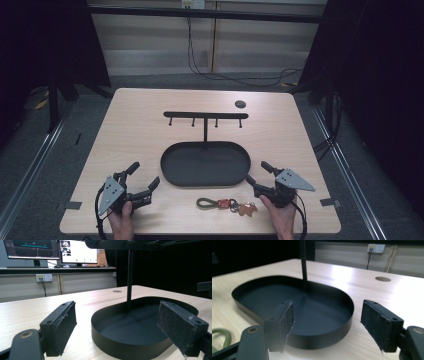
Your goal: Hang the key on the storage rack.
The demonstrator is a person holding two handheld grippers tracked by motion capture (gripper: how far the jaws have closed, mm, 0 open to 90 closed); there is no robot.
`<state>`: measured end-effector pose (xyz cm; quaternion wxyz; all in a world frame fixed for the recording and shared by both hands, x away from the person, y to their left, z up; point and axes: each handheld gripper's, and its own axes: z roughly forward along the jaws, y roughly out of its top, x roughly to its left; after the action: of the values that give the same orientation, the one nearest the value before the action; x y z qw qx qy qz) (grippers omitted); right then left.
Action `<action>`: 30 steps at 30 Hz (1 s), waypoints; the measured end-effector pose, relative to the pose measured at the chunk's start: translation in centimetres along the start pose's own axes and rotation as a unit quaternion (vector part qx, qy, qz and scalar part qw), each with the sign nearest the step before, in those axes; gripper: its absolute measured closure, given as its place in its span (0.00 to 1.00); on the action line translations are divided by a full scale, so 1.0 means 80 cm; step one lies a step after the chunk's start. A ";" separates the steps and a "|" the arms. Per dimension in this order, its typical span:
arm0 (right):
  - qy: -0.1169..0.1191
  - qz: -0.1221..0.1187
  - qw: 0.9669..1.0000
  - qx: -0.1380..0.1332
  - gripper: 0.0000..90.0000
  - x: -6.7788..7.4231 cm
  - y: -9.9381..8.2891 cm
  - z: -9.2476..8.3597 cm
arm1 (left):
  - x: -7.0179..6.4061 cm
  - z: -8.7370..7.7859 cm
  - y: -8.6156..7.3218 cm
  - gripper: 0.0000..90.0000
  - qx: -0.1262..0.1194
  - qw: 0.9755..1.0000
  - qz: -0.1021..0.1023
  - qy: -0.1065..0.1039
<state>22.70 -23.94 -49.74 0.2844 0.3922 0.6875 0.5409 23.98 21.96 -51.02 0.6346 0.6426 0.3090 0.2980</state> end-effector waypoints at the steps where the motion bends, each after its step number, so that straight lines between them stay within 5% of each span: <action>1: 0.021 0.002 1.000 0.021 0.38 0.002 0.004 0.000 | 0.000 0.000 0.000 0.17 0.000 1.000 0.000 0.000; 5: 0.013 -0.014 0.999 0.032 0.42 0.010 0.007 0.000 | 0.000 0.000 0.000 0.17 0.001 1.000 0.001 -0.001; 12: 0.050 -0.016 0.996 0.069 0.45 0.022 0.018 0.005 | 0.000 0.000 0.000 0.17 0.000 1.000 0.001 0.000; 14: 0.061 -0.004 0.993 0.100 0.35 0.021 0.026 0.010 | 0.000 0.000 0.000 0.17 0.000 1.000 0.001 -0.001; 18: 0.085 -0.003 0.989 0.121 0.36 0.023 0.034 0.013 | 0.000 0.000 0.000 0.17 0.000 1.000 0.001 -0.002; 19: 0.102 -0.006 0.985 0.136 0.36 0.025 0.039 0.017 | 0.000 0.000 0.000 0.17 0.000 1.000 0.001 -0.002; 25: 0.119 -0.018 0.981 0.151 0.37 0.033 0.052 0.023 | 0.000 0.000 0.000 0.17 0.000 1.000 0.001 -0.004; 28: 0.137 -0.028 0.974 0.176 0.38 0.041 0.065 0.031 | 0.001 0.000 0.000 0.17 -0.001 1.000 0.000 -0.004; 30: 0.138 -0.029 0.974 0.179 0.38 0.042 0.067 0.032 | 0.001 0.000 0.000 0.17 -0.001 1.000 0.000 -0.004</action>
<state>24.27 -19.21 -45.14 0.1273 0.3382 0.8167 0.4499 24.01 21.99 -51.03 0.6362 0.6437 0.3058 0.2956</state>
